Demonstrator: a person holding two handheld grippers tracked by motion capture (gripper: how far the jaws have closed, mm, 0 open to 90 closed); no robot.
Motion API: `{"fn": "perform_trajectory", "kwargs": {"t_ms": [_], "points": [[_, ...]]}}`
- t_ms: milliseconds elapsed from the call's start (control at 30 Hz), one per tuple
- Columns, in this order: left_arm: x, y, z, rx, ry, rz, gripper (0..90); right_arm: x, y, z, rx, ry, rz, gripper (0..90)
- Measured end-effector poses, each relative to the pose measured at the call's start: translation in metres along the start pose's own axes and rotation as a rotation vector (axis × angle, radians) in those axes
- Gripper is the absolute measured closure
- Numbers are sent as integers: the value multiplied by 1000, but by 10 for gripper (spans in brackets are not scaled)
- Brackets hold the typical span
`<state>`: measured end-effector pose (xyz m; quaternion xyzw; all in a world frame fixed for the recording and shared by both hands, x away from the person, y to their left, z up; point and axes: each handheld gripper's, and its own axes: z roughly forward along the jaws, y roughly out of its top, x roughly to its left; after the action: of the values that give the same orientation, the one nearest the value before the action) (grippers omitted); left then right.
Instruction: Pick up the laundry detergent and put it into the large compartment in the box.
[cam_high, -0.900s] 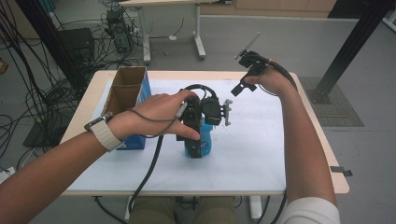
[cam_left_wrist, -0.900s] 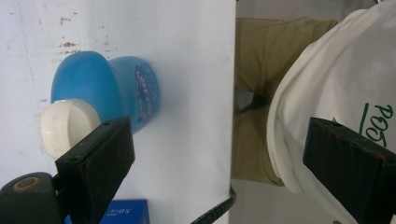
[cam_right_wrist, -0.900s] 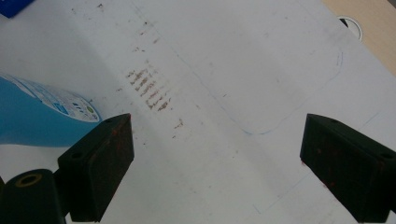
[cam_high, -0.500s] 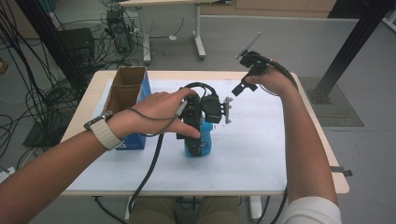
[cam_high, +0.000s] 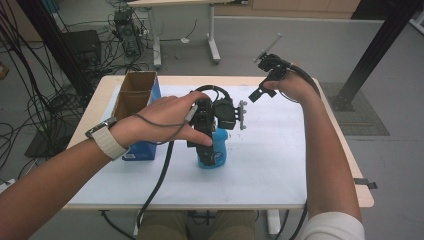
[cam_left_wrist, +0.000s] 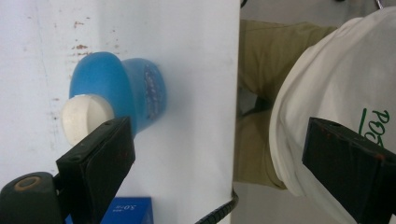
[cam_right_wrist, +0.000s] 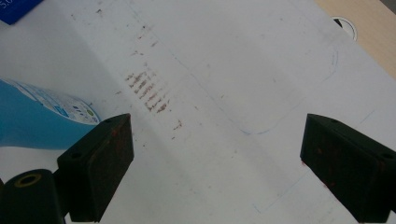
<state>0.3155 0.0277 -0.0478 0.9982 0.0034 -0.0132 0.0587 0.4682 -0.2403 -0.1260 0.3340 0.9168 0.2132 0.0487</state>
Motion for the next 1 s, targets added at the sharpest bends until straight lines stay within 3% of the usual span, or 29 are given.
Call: {"fn": "perform_trajectory", "kwargs": {"t_ms": [500,1000], "points": [[8,-1,-18,-7,20,-11,96,5,3,1,-3,-11,-4,95],[21,6,-15,12,31,-34,87,4,1,0,-10,-11,-3,95]]}}
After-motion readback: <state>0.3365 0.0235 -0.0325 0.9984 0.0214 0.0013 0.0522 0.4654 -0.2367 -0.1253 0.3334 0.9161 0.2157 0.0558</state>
